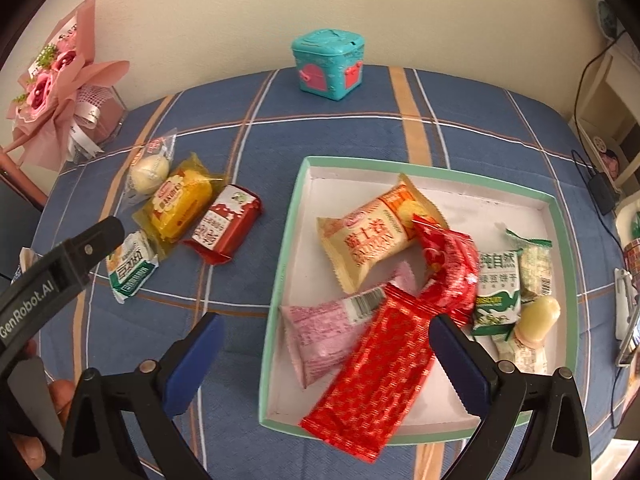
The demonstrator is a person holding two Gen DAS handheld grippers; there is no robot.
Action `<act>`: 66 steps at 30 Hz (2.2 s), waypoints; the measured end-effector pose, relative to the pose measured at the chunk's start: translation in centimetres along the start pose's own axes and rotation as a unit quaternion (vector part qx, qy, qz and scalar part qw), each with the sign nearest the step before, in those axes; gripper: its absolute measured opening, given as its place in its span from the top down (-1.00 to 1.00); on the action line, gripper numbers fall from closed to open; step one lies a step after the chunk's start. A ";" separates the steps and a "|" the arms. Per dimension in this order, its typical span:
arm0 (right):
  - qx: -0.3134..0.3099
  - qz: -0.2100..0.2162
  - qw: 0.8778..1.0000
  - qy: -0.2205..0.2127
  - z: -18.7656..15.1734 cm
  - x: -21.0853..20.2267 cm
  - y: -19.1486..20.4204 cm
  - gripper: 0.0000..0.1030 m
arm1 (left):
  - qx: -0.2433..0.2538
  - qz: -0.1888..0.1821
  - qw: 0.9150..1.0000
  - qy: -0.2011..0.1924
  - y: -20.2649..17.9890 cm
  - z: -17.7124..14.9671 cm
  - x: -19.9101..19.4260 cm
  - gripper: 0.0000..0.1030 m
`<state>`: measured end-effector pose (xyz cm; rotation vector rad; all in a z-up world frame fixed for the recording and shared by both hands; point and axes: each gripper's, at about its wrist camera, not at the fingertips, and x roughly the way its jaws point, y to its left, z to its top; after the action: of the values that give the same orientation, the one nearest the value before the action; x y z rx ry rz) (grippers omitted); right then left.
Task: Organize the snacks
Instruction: 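Withdraw both open tools from the tray toward the remaining snacks, then grasp the green-white cracker pack with left tool while right tool grasps red milk biscuit pack, then carry the cracker pack in left tool while right tool carries biscuit pack over tray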
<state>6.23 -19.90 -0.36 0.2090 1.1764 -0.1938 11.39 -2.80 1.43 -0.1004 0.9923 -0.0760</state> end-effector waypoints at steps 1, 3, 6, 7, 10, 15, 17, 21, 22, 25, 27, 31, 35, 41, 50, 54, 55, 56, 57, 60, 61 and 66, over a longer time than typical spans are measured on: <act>-0.001 0.005 1.000 -0.001 0.1 0.0 0.2 -1.00 | -0.004 -0.001 1.000 -0.001 0.4 0.1 0.0 -0.97; -0.007 0.016 1.000 -0.006 0.4 0.2 0.9 -1.00 | -0.012 0.000 1.000 -0.003 1.2 0.4 0.0 -0.97; -0.017 0.023 1.000 -0.013 0.9 0.3 2.0 -1.00 | -0.022 0.006 1.000 0.006 2.5 0.9 0.1 -0.97; -0.018 0.027 0.999 -0.016 1.2 0.3 2.3 -1.00 | -0.029 0.013 0.999 0.008 3.0 1.0 0.2 -0.97; -0.013 0.042 0.999 -0.024 2.0 0.5 3.0 -1.00 | -0.055 0.020 0.998 0.020 4.5 1.3 0.6 -0.97; -0.007 0.061 0.997 -0.037 3.2 1.0 4.5 -0.99 | -0.076 0.032 0.996 0.042 6.1 1.6 2.1 -0.97; -0.010 0.062 0.997 -0.037 3.7 1.5 5.1 -0.97 | -0.087 0.027 0.994 0.054 6.5 1.5 3.2 -0.97; -0.018 0.055 0.998 -0.025 4.5 3.4 6.3 -0.74 | -0.107 0.018 0.991 0.078 7.0 1.2 5.2 -0.97; -0.019 0.054 0.998 -0.022 4.7 3.8 6.5 -0.73 | -0.109 0.017 0.990 0.083 7.0 1.1 5.6 -0.97; -0.027 0.046 0.998 -0.014 5.1 5.3 7.0 -0.62 | -0.116 0.012 0.989 0.093 7.0 1.0 6.8 -0.92; -0.028 0.044 0.999 -0.011 5.3 6.1 7.1 -0.58 | -0.123 0.008 0.987 0.101 7.1 0.9 7.4 -0.86; -0.028 0.043 0.999 -0.006 5.6 7.7 7.3 -0.56 | -0.136 0.005 0.985 0.110 7.6 0.9 8.6 -0.85; -0.025 0.042 0.999 -0.003 6.0 8.9 7.4 -0.52 | -0.142 0.010 0.983 0.118 7.9 0.9 9.6 -0.85; -0.022 0.036 0.999 0.010 6.4 10.8 7.4 -0.49 | -0.141 0.014 0.982 0.122 8.1 1.1 10.7 -0.85; -0.023 0.041 0.999 0.013 5.9 11.2 7.3 0.16 | -0.126 -0.002 0.985 0.116 6.7 1.3 10.4 -0.18; -0.018 0.046 0.999 0.019 5.5 10.9 7.0 0.19 | -0.121 -0.001 0.986 0.116 6.2 1.1 10.4 -0.10; -0.019 0.045 0.999 0.020 5.3 10.8 7.0 0.19 | -0.121 -0.001 0.986 0.116 6.2 1.2 10.5 -0.10; -0.020 0.045 0.999 0.022 5.2 10.7 7.1 0.19 | -0.122 -0.002 0.986 0.117 6.2 1.2 10.6 -0.09; -0.020 0.044 0.999 0.023 5.1 10.7 7.1 0.19 | -0.122 -0.003 0.985 0.118 6.1 1.1 10.5 -0.08; -0.021 0.043 0.998 0.029 4.7 10.3 7.1 0.19 | -0.123 -0.008 0.985 0.119 6.5 0.4 10.3 -0.04; -0.020 0.043 0.998 0.031 4.5 10.1 7.1 0.19 | -0.124 -0.010 0.985 0.120 6.5 0.3 10.2 -0.02; -0.019 0.044 0.998 0.035 3.8 9.0 7.0 0.19 | -0.126 -0.015 0.984 0.124 6.7 -0.1 10.0 0.00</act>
<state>14.80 -14.51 -6.91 0.2359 1.2358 -0.0873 16.87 2.75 -7.72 -0.3440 1.2471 0.0114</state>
